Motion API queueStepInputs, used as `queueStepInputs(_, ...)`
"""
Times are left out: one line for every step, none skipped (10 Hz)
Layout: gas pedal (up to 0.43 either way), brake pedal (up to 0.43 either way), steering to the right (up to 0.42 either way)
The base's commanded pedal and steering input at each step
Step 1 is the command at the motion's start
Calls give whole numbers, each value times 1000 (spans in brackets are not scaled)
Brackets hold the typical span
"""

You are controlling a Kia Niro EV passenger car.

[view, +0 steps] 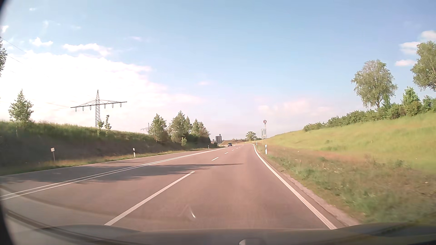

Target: Follow the waypoints while adhering to traffic rules and regulations

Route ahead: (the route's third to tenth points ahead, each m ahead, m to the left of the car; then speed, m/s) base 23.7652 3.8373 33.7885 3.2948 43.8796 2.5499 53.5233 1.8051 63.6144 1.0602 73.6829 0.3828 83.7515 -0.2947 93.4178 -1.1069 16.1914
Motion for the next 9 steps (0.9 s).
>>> queueStepInputs(390,0,14)
queueStepInputs(390,0,14)
queueStepInputs(390,0,13)
queueStepInputs(390,0,12)
queueStepInputs(390,0,11)
queueStepInputs(390,0,9)
queueStepInputs(390,0,9)
queueStepInputs(390,0,9)
queueStepInputs(390,0,8)
